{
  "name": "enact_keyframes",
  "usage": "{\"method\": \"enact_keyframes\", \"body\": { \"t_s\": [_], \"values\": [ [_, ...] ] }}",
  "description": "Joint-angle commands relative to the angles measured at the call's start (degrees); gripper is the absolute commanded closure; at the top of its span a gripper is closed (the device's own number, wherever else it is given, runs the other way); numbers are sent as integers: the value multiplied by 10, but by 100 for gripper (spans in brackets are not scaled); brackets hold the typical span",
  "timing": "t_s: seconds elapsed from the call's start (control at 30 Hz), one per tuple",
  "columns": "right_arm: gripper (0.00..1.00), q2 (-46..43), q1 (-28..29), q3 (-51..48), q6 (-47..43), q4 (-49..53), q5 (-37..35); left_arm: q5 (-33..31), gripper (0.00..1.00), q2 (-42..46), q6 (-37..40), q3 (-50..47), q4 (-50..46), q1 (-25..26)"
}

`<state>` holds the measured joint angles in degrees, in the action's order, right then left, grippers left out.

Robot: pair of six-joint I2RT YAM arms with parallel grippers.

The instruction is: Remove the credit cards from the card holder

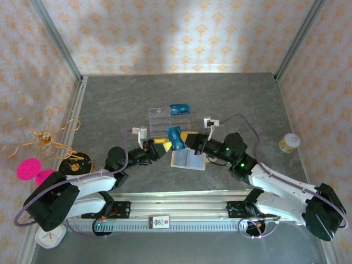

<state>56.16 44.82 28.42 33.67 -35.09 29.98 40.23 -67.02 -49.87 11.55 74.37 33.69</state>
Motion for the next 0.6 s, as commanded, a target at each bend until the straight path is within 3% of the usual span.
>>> {"method": "enact_keyframes", "body": {
  "t_s": [0.0, 0.13, 0.33, 0.4, 0.43, 0.47, 0.57],
  "values": [
    [100, 10, 7, 22, 8, -57, -8, 17, 61, -9, -14, -6, 78, -4],
    [100, 31, 15, 27, 16, -76, -21, 19, 66, -20, -34, -11, 121, -4],
    [100, 37, 16, 19, 19, -72, -50, 18, 100, -20, -40, -10, 129, -5],
    [99, 31, 16, 20, 13, -46, -62, 15, 100, -2, -16, -3, 80, -5],
    [91, 22, 16, 21, 5, -20, -75, 14, 100, 8, -1, 5, 38, -6],
    [84, 4, 15, 20, -4, 12, -96, 14, 100, 22, 22, 16, -15, -7],
    [75, -62, -8, 9, -32, 106, -143, 10, 100, 57, 125, 83, -230, -8]
  ]
}}
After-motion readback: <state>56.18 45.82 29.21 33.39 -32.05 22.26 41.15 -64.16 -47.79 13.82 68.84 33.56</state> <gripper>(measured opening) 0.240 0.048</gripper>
